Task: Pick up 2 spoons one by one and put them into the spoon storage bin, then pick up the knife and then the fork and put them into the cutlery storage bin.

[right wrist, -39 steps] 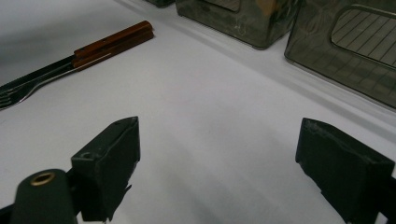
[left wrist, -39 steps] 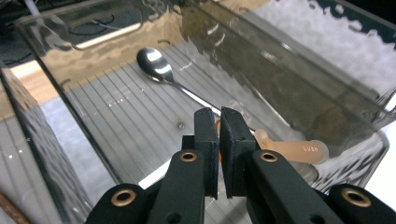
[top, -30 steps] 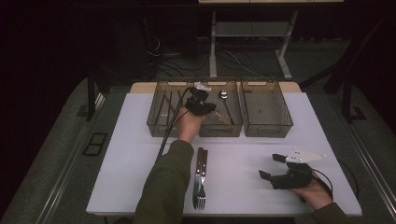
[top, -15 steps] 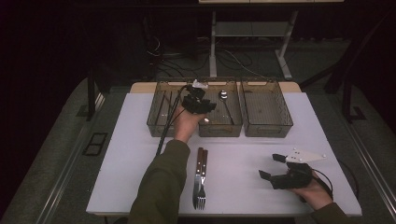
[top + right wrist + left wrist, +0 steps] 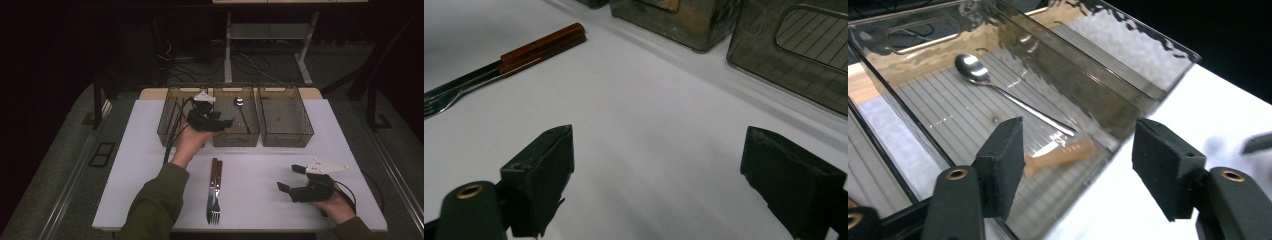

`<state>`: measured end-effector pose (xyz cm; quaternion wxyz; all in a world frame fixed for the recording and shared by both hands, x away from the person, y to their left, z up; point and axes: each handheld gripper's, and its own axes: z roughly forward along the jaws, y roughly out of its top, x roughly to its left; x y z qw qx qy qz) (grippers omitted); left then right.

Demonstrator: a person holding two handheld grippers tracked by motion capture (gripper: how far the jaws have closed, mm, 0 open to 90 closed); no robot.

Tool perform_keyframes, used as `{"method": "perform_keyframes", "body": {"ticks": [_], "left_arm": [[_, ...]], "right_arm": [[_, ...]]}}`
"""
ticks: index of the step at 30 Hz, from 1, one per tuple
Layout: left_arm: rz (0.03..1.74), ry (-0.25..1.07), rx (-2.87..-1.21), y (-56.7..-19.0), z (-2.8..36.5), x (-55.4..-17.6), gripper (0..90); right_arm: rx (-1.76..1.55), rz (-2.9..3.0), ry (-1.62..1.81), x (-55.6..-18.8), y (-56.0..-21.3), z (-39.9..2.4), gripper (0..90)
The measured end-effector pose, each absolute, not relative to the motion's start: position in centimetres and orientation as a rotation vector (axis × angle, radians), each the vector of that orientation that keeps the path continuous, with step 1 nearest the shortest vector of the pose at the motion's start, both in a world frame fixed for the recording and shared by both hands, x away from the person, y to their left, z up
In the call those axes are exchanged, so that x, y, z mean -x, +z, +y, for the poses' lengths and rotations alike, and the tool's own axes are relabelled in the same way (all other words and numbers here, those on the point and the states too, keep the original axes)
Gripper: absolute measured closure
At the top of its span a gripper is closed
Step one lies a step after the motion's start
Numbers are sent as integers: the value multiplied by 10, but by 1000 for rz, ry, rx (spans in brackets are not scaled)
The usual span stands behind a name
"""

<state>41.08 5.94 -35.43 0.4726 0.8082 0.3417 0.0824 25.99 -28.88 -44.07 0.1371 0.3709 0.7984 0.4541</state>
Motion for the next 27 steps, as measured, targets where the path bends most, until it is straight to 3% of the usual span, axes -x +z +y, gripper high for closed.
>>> {"method": "perform_keyframes", "body": {"ticks": [6, 17, 21, 27], "left_arm": [[820, 214, -2005, -365, 70, -390, 322], [817, 230, -2065, -391, 86, -363, 346], [827, 232, -2084, -402, 93, -355, 394], [831, 235, -2097, -411, 104, -346, 537]], "right_arm": [[-1079, 2310, 1310, -260, -441, -290, 140], [-1077, 2307, 1300, -259, -442, -289, 140], [-1076, 2305, 1300, -259, -442, -289, 140], [-1076, 2305, 1298, -259, -442, -289, 140]]}}
